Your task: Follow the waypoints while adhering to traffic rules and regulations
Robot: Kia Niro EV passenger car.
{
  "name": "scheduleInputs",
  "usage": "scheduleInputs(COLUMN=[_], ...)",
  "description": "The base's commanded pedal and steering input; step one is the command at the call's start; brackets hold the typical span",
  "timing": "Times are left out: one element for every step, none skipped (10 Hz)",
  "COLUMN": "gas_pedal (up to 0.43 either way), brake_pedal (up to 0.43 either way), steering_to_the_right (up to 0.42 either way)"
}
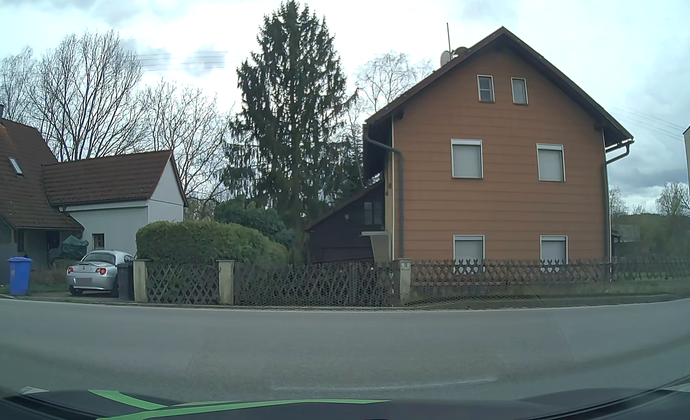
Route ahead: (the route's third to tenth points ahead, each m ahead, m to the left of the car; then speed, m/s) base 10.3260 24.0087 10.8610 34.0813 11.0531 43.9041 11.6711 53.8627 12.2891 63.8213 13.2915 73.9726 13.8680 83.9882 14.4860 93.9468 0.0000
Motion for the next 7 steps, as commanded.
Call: scheduleInputs(gas_pedal=[0.000, 0.000, 0.000, 0.000, 0.000, 0.000, 0.000], brake_pedal=[0.323, 0.323, 0.323, 0.323, 0.317, 0.323, 0.323], steering_to_the_right=[-0.043, -0.043, -0.043, -0.043, -0.043, -0.043, -0.043])
